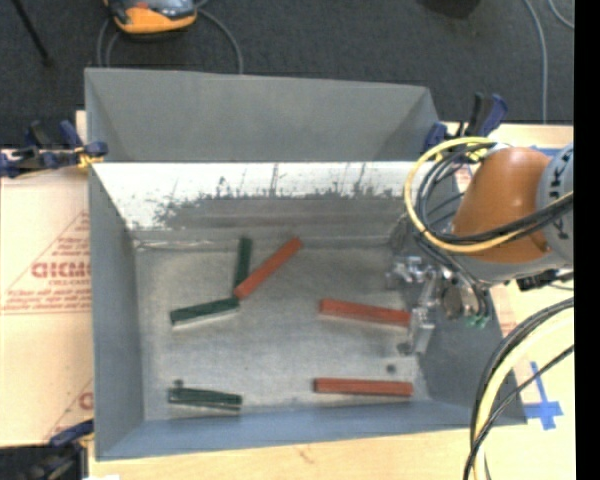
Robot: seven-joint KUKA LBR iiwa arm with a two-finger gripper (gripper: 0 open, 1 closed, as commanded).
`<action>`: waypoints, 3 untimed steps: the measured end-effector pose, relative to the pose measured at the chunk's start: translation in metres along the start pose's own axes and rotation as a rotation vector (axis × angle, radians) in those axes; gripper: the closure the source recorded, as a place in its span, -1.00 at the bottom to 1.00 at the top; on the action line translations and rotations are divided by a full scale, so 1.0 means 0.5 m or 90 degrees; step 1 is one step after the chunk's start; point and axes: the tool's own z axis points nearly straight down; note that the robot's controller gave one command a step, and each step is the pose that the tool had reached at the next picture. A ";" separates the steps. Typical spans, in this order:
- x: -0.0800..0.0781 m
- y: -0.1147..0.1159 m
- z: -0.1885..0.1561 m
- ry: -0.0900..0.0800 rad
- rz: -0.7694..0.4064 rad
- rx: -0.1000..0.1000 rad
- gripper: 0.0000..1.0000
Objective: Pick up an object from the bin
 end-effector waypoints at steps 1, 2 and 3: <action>0.069 0.026 0.082 0.006 -0.074 -0.001 1.00; 0.069 0.026 0.082 0.006 -0.075 -0.001 1.00; 0.042 0.019 -0.013 0.012 -0.077 -0.002 1.00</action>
Offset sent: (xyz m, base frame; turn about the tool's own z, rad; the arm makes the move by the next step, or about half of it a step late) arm 0.0000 0.0000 0.0000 0.0000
